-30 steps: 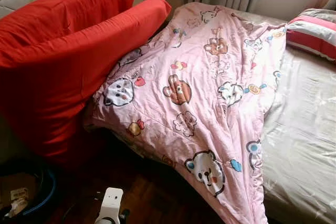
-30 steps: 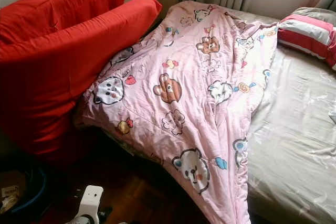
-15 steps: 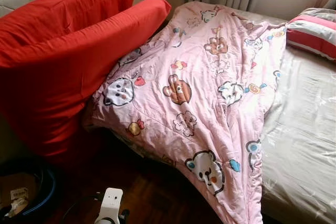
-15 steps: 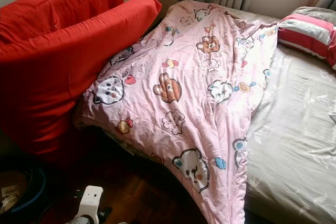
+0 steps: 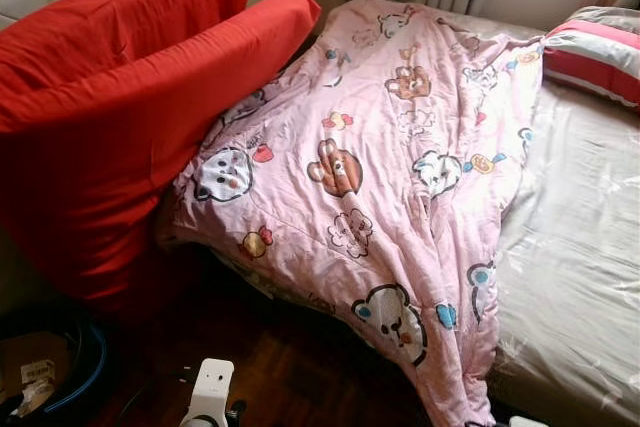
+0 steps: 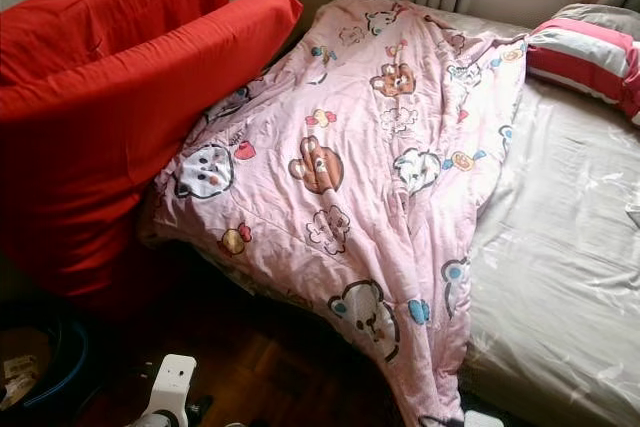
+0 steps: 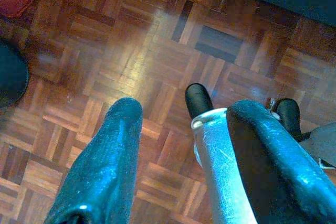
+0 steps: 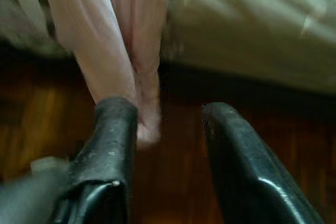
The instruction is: Clean up the room
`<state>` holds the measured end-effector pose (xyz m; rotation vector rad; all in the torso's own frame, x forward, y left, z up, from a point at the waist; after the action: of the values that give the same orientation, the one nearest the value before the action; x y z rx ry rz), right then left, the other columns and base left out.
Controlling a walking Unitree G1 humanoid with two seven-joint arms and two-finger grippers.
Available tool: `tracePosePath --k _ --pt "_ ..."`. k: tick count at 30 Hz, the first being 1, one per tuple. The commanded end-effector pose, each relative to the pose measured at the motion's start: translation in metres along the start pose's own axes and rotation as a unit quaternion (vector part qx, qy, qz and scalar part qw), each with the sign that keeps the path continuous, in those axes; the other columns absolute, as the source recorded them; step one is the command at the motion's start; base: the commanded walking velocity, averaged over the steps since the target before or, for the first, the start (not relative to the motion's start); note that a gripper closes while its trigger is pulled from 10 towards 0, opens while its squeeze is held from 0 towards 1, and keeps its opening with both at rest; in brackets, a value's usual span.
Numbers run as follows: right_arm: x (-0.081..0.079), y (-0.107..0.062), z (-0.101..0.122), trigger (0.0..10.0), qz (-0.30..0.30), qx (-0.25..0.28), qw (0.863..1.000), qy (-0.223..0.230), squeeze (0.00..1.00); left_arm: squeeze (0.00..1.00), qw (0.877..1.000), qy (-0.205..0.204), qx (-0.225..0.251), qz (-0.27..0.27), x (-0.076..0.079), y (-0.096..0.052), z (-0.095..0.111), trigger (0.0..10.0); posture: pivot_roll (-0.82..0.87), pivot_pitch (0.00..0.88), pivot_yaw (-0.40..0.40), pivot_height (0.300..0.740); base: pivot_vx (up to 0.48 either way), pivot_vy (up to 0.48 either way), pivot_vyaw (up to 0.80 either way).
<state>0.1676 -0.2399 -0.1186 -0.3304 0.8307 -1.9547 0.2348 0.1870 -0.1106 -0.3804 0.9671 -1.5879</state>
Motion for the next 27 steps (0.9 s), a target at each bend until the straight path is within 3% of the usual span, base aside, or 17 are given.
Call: tracePosePath --k 1,6,7,15,20,27 --pt "0.000 -0.002 0.001 10.0 0.002 0.011 1.000 0.005 1.00 0.00 1.000 0.006 -0.027 -0.004 0.000 -0.003 -0.016 10.0 -0.11 0.147 0.017 0.740 0.000 0.000 0.00" --pt "-0.013 0.000 0.011 10.0 0.024 0.036 0.999 0.004 0.96 0.00 1.000 0.006 -0.026 -0.005 0.000 -0.003 -0.016 10.0 -0.11 0.146 0.017 0.740 0.000 0.000 0.00" --pt "-0.022 0.001 0.015 10.0 0.042 0.044 0.998 0.001 0.00 0.00 1.000 0.006 -0.026 -0.005 0.001 -0.003 -0.015 10.0 -0.11 0.146 0.017 0.740 0.000 0.000 0.00" --pt "-0.052 0.013 0.013 10.0 0.104 -0.027 0.993 -0.054 0.00 0.00 1.000 0.002 -0.022 -0.004 0.001 -0.002 -0.011 10.0 -0.12 0.142 0.028 0.740 0.000 0.000 0.00" --pt "-0.064 0.018 0.013 10.0 0.120 -0.054 0.984 -0.123 0.00 0.00 1.000 -0.006 -0.018 -0.002 0.001 -0.001 -0.007 10.0 -0.11 0.126 0.024 0.740 0.000 0.000 0.00" --pt "-0.065 0.021 0.013 10.0 0.104 -0.070 0.979 -0.159 0.00 0.00 1.000 -0.019 -0.013 0.006 -0.002 0.000 -0.004 10.0 -0.11 0.108 0.020 0.740 0.000 0.000 0.00"
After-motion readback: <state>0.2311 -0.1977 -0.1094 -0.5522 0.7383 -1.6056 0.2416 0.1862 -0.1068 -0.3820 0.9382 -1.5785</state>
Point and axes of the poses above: a point about 5 cm out from each wrist's last joint towards the gripper, its own y axis pointing out of the wrist towards the gripper, its own z axis along the axis of the wrist's last joint, x = y × z, the point moved 5 cm from there along y, pointing out of the wrist towards the gripper, and after that the axes turned 15 degrees about y, right-handed, at the moved point
